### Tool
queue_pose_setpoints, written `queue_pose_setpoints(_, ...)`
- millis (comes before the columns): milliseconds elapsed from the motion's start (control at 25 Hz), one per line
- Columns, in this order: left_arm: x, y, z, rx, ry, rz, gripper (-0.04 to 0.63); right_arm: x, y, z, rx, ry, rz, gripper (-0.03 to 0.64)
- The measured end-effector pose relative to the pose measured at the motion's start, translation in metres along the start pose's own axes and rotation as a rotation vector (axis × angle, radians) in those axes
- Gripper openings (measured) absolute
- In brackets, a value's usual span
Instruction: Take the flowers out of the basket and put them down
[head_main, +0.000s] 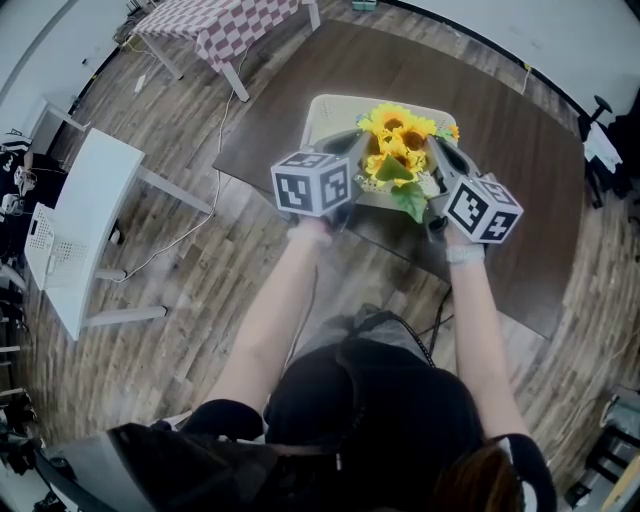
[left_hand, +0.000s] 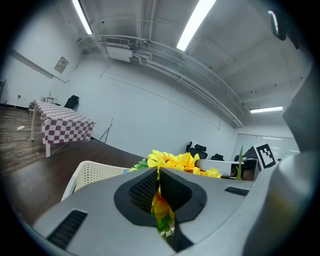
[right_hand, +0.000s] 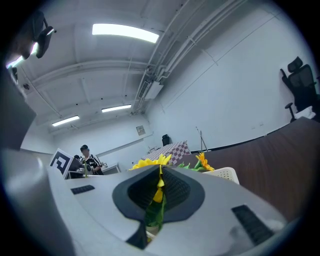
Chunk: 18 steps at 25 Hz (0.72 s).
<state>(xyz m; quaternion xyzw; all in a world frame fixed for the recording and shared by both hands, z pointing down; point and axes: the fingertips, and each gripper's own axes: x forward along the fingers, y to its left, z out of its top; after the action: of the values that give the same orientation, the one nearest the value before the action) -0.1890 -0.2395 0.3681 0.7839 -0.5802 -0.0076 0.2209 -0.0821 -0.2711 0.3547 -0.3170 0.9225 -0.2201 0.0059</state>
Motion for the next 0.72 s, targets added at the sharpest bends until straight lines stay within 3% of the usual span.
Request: queue_pose_setpoints(720, -0.021, -0.024, 0.008, 0.030, -0.026, -0.032, 0.012, -0.029, 0.020, 0.012, -0.011, -0.050, -0.007, 0.008)
